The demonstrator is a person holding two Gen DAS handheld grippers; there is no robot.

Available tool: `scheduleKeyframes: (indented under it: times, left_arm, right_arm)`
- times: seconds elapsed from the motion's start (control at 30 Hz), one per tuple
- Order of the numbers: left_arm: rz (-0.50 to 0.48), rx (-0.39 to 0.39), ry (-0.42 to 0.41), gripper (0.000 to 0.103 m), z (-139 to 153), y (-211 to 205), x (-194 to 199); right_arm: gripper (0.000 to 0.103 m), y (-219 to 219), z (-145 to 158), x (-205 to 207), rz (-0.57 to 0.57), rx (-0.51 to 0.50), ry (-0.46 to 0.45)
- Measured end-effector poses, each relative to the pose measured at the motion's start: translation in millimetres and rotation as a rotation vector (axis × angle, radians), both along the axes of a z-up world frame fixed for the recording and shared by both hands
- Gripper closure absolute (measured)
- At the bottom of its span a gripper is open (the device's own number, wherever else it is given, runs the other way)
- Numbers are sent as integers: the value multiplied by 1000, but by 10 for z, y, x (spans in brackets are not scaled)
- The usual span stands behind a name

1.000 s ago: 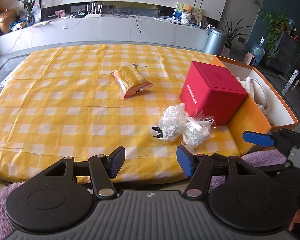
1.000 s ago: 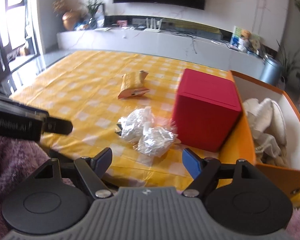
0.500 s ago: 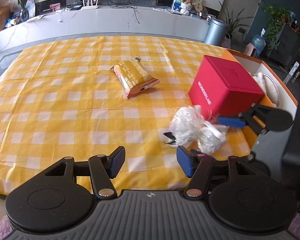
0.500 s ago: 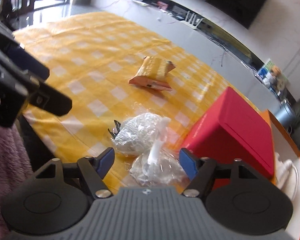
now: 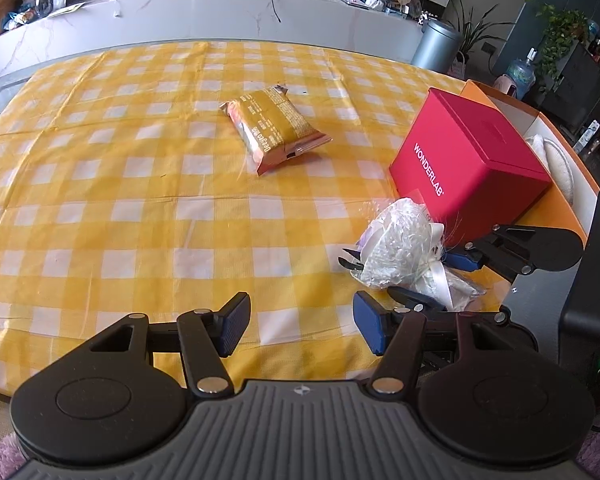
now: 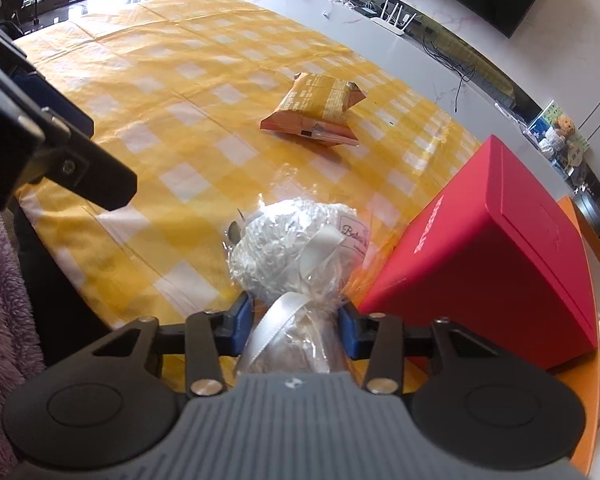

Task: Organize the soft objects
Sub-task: 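Grasp the clear plastic bag by its white ribbon with the right gripper, then grasp the yellow snack packet with the left gripper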

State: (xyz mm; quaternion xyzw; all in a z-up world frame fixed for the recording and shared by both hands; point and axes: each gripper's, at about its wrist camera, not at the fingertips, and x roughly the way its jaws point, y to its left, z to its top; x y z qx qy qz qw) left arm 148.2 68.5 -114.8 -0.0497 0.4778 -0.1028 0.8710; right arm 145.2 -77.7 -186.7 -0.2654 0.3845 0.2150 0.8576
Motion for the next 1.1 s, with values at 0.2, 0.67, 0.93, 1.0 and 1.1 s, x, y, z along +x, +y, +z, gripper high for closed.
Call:
scheduleKeyframes:
  times: [0.2, 0.67, 0.93, 1.0, 1.1]
  left_arm:
    - [-20, 21, -30, 33, 161, 66, 118]
    - [60, -6, -105, 13, 539, 200, 1057]
    - [227, -145, 39, 12, 104, 167, 1745]
    - [251, -129, 53, 12, -12, 117, 1853]
    - [283, -136, 94, 12, -189, 82, 1972]
  right_arm:
    - [62, 30, 249, 27, -9, 99, 33]
    - [62, 203, 951, 1021, -76, 132, -89]
    - [61, 82, 930, 1584, -122, 96, -94]
    - [61, 52, 890, 1676, -127, 91, -89]
    - [61, 1, 846, 1789, -140, 94, -84]
